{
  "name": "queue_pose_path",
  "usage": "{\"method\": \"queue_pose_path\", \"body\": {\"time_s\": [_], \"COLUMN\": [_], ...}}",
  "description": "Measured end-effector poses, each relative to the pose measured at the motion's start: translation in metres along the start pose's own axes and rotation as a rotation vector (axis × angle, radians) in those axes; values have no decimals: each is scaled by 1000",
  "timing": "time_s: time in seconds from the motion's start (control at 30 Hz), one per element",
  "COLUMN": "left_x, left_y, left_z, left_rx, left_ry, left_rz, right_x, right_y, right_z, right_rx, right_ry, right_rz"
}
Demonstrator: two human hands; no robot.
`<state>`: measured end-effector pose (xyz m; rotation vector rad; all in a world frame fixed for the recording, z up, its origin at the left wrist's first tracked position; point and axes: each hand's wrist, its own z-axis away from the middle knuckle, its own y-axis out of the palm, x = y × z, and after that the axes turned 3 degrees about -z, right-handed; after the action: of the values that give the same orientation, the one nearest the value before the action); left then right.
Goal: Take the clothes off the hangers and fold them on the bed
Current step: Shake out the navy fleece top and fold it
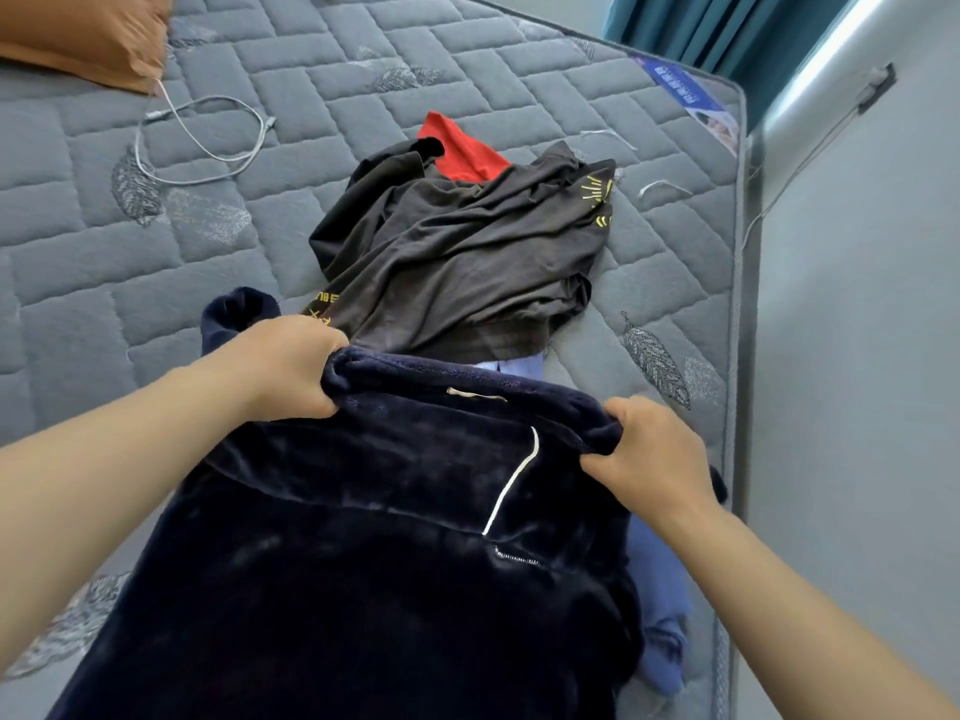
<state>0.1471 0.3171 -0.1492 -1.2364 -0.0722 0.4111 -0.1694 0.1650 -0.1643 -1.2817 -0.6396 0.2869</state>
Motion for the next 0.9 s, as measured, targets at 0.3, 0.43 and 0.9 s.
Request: {"method": "queue_pose_path", "body": {"time_s": [0.3, 0.43, 0.9], "left_x": [-11, -27, -52], "left_y": [9, 23, 117], "left_z": [123, 177, 319], "left_rx": [-91, -94, -370], "left_ry": [97, 6, 1], "left_rz": [-107, -58, -19], "right_x": [34, 37, 35], "right_y": [-24, -32, 36], "right_z": [103, 144, 314], "right_rx": [-39, -32, -58], "right_ry": [-8, -73, -181], "right_rz": [-4, 19, -35]}}
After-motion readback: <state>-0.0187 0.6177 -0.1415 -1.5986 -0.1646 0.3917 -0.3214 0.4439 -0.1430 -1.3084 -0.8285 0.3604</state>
